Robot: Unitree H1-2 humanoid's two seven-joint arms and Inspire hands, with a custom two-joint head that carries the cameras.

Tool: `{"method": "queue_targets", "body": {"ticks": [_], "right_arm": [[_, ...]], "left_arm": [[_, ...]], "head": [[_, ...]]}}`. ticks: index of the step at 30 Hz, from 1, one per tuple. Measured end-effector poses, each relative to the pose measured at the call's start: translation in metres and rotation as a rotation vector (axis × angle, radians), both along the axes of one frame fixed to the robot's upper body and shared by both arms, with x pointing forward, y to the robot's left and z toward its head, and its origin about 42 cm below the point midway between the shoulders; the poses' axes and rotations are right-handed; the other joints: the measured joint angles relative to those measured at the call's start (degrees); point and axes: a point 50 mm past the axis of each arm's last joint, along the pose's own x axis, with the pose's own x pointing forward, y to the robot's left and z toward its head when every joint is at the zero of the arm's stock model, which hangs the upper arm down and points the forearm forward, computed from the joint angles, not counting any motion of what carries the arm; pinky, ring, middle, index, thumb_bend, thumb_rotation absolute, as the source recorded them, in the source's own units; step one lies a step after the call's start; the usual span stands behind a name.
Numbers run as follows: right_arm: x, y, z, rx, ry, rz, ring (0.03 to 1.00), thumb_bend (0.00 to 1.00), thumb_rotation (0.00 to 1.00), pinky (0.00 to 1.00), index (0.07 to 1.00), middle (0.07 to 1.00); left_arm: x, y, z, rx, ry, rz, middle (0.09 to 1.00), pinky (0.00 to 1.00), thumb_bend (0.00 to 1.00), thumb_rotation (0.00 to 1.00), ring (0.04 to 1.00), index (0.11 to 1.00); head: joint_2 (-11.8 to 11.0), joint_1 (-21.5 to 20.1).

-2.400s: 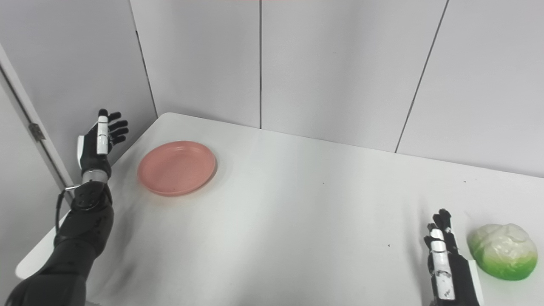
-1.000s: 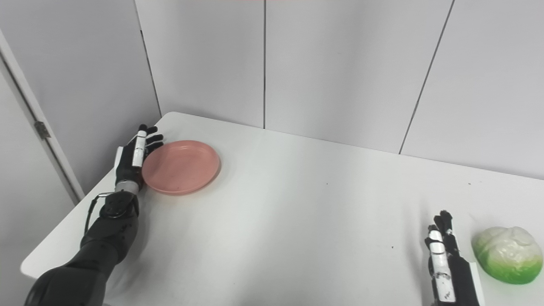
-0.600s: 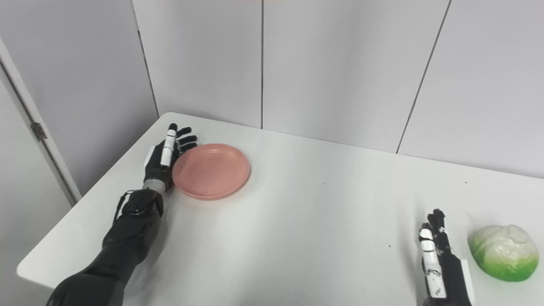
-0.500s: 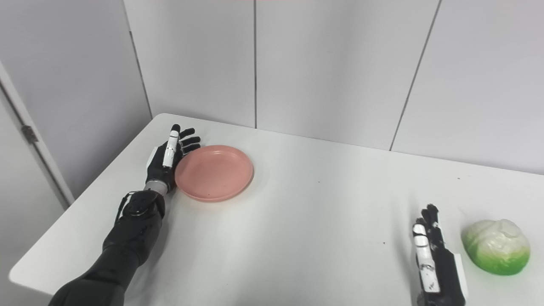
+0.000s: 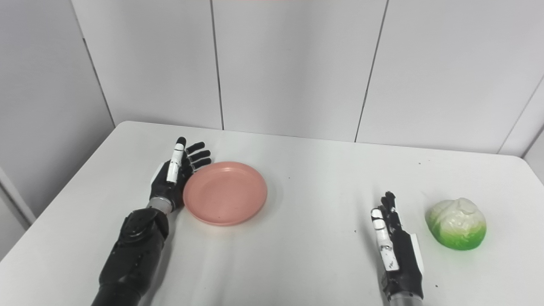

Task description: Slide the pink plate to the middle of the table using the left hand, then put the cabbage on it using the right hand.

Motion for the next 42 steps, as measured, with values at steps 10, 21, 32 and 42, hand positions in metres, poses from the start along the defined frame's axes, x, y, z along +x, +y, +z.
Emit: {"method": "queue_targets", "body": {"ticks": [10,21,32,42], "right_arm": [[0.005,0.011,0.006,-0.023,-0.018,-0.011,1.000,0.63,0.80,1.00,1.000,1.000],[0.012,0.022,0.010,-0.015,-0.028,-0.030,0.995,0.62,0.75,1.00,1.000,0.999],[0.020,0.037,0.013,0.023,-0.029,-0.031,0.989,0.63,0.75,1.00,1.000,0.995],[0.023,0.033,0.028,-0.017,-0.080,-0.040,0.997,0.64,0.77,1.00,0.990,0.987]], "left_arm": [[-0.021,-0.043,0.003,-0.026,-0.033,-0.060,0.763,0.77,0.67,1.00,0.765,0.764],[-0.049,-0.083,-0.001,-0.107,-0.051,-0.118,0.788,0.77,0.74,0.98,0.794,0.781],[-0.057,-0.110,-0.005,-0.120,-0.091,-0.201,0.785,0.80,0.71,0.98,0.796,0.774],[-0.062,-0.127,-0.008,-0.143,-0.104,-0.217,0.801,0.81,0.70,0.95,0.811,0.790]], "head": [[0.3,-5.1],[1.5,-11.5],[4.1,-18.3],[5.0,-19.5]]}}
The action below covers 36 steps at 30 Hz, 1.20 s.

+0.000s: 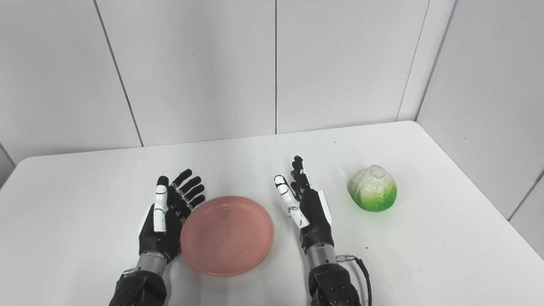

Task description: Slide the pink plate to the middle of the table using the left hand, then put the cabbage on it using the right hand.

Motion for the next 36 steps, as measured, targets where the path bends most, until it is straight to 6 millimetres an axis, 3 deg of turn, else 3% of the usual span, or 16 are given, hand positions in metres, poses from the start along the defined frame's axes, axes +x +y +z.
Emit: {"method": "queue_targets", "body": {"ticks": [4,9,16,19,22,27,32,36], "right_arm": [[-0.002,-0.016,0.037,-0.100,-0.112,0.009,0.962,0.64,0.77,0.97,0.955,0.955],[0.000,-0.059,0.095,-0.358,-0.203,0.083,0.839,0.62,0.82,0.80,0.862,0.848],[-0.008,-0.113,0.162,-0.743,-0.169,0.109,0.826,0.72,0.73,0.76,0.850,0.845],[-0.008,-0.129,0.181,-0.854,-0.149,0.121,0.831,0.72,0.67,0.75,0.853,0.853],[-0.006,-0.146,0.195,-0.928,-0.117,0.110,0.848,0.77,0.55,0.78,0.854,0.857],[0.009,-0.180,0.199,-1.067,0.025,0.076,0.895,0.86,0.53,0.87,0.863,0.874],[0.019,-0.207,0.199,-1.110,0.161,0.104,0.891,0.89,0.45,0.79,0.896,0.913],[0.022,-0.214,0.193,-1.134,0.235,0.151,0.954,0.94,0.37,0.90,0.901,0.935]], "left_arm": [[0.000,0.000,-0.003,0.042,-0.033,-0.015,0.828,0.83,0.69,0.98,0.837,0.825],[0.000,0.002,-0.013,0.059,-0.067,-0.016,0.828,0.83,0.71,0.93,0.832,0.824],[-0.008,0.007,-0.012,0.078,-0.093,0.005,0.860,0.88,0.69,0.96,0.865,0.855],[-0.011,0.006,-0.013,0.086,-0.098,0.000,0.876,0.90,0.67,0.98,0.883,0.874],[-0.014,0.006,-0.012,0.094,-0.133,-0.001,0.917,0.93,0.66,1.00,0.919,0.914],[-0.019,0.012,-0.012,0.120,-0.139,-0.017,0.922,0.93,0.67,1.00,0.926,0.917],[-0.018,0.017,-0.013,0.116,-0.141,-0.032,0.940,0.96,0.67,1.00,0.942,0.942],[-0.015,0.022,-0.014,0.131,-0.141,-0.040,0.938,0.96,0.66,1.00,0.940,0.940]], "head": [[-0.3,-0.1],[-1.1,0.2],[-1.4,-0.7],[-3.3,-2.8],[-3.5,-5.8],[-3.7,-7.6],[-3.4,-9.8],[-3.8,-10.5]]}}
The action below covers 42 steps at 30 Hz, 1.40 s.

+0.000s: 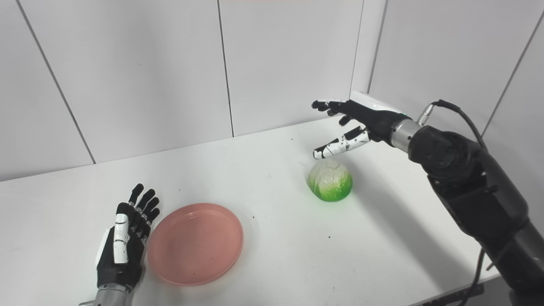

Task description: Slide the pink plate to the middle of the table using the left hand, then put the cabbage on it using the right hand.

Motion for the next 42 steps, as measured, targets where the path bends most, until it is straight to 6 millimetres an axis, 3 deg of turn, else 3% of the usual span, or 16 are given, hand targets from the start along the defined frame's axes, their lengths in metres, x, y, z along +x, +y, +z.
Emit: {"method": "queue_targets", "body": {"ticks": [7,13,19,23,26,30,32,36,39,42], "right_arm": [[0.013,-0.006,-0.025,-0.061,0.103,-0.043,0.972,0.98,0.32,0.92,0.898,0.948],[0.025,-0.014,-0.044,-0.088,0.167,-0.086,0.961,0.97,0.30,0.87,0.911,0.946],[0.038,-0.006,-0.076,-0.193,0.180,-0.067,0.952,1.00,0.41,0.85,0.906,0.943],[0.047,-0.003,-0.094,-0.262,0.147,-0.053,0.957,1.00,0.42,0.98,0.910,0.941],[0.055,-0.002,-0.099,-0.299,0.131,-0.056,0.970,0.99,0.40,0.98,0.913,0.963],[0.063,-0.002,-0.106,-0.320,0.103,-0.056,0.948,0.99,0.35,0.93,0.903,0.963],[0.066,-0.003,-0.112,-0.316,0.110,-0.050,0.933,0.99,0.31,0.83,0.894,0.959],[0.071,0.003,-0.117,-0.293,0.093,-0.041,0.908,0.99,0.25,0.74,0.880,0.943],[0.074,0.006,-0.119,-0.313,0.077,-0.032,0.790,0.91,0.04,0.62,0.828,0.858],[0.075,0.009,-0.120,-0.342,0.057,-0.034,0.642,0.82,0.01,0.54,0.777,0.771]], "left_arm": [[0.007,0.003,0.000,0.005,-0.009,-0.015,0.938,0.96,0.66,1.00,0.939,0.941],[0.007,0.004,0.000,-0.011,-0.024,-0.009,0.937,0.97,0.66,1.00,0.945,0.947],[0.009,0.002,0.000,-0.014,-0.033,-0.023,0.944,0.98,0.66,1.00,0.952,0.946],[0.009,0.002,0.002,-0.025,-0.038,-0.023,0.942,0.96,0.65,1.00,0.946,0.941],[0.009,0.002,0.002,-0.024,-0.038,-0.024,0.937,0.96,0.66,1.00,0.943,0.938],[0.008,0.002,0.002,-0.023,-0.039,-0.026,0.937,0.95,0.65,1.00,0.941,0.938],[0.008,0.002,0.002,-0.024,-0.040,-0.026,0.935,0.95,0.65,1.00,0.942,0.939],[0.008,0.002,0.002,-0.024,-0.038,-0.027,0.933,0.95,0.66,1.00,0.942,0.934],[0.008,0.002,0.002,-0.023,-0.033,-0.027,0.939,0.97,0.67,1.00,0.950,0.937],[0.008,0.002,0.002,-0.024,-0.032,-0.027,0.933,0.96,0.66,1.00,0.942,0.933]], "head": [[-0.1,-0.5],[-0.2,-0.1],[-0.2,-0.1],[0.3,-1.1],[0.3,-1.1],[0.7,-1.2],[0.9,-1.1],[1.0,-1.1],[1.0,-1.1],[1.0,-1.1]]}}
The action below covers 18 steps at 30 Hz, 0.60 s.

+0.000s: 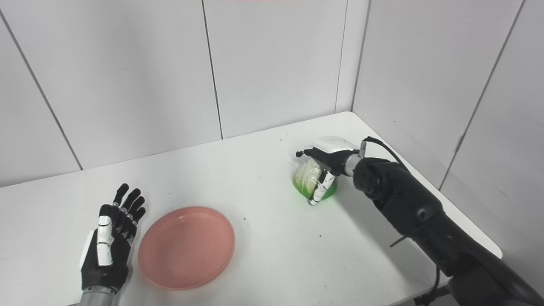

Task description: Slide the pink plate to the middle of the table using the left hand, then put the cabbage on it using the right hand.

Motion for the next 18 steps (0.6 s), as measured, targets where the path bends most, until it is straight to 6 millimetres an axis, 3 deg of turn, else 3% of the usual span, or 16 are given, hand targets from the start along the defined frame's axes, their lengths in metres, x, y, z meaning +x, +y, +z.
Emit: {"method": "queue_targets", "body": {"ticks": [1,2,3,5,8,18], "right_arm": [[0.0000,0.0002,0.0000,-0.004,-0.002,0.000,0.606,0.79,0.00,0.53,0.758,0.746],[0.0000,0.0005,0.0000,-0.012,-0.004,0.000,0.537,0.66,0.00,0.51,0.733,0.720],[0.0000,0.0008,0.0001,-0.021,-0.007,0.001,0.501,0.59,0.00,0.51,0.720,0.706],[-0.0001,0.0005,0.0000,-0.030,-0.013,-0.001,0.444,0.53,0.00,0.45,0.580,0.564],[-0.0004,0.0007,-0.0007,-0.029,-0.032,-0.002,0.451,0.52,0.00,0.42,0.475,0.533],[-0.0045,0.0000,0.0002,-0.022,-0.048,-0.004,0.458,0.52,0.00,0.44,0.461,0.535]], "left_arm": [[0.0000,0.0000,0.0001,0.000,0.001,0.000,0.930,0.95,0.66,1.00,0.939,0.931],[-0.0002,0.0001,0.0002,-0.002,0.004,-0.001,0.929,0.95,0.66,1.00,0.939,0.930],[-0.0005,0.0002,0.0002,-0.002,0.007,-0.001,0.929,0.95,0.65,1.00,0.938,0.930],[-0.0008,0.0005,0.0000,-0.003,0.011,0.001,0.926,0.94,0.65,1.00,0.933,0.925],[-0.0008,0.0006,-0.0002,-0.004,0.014,0.002,0.932,0.94,0.65,1.00,0.936,0.935],[-0.0006,0.0010,-0.0005,-0.005,0.020,0.004,0.923,0.94,0.65,1.00,0.934,0.924]], "head": [[0.5,0.0],[0.6,-0.1],[0.6,-0.1],[0.6,-0.2],[0.7,-0.3],[0.9,-0.2]]}}
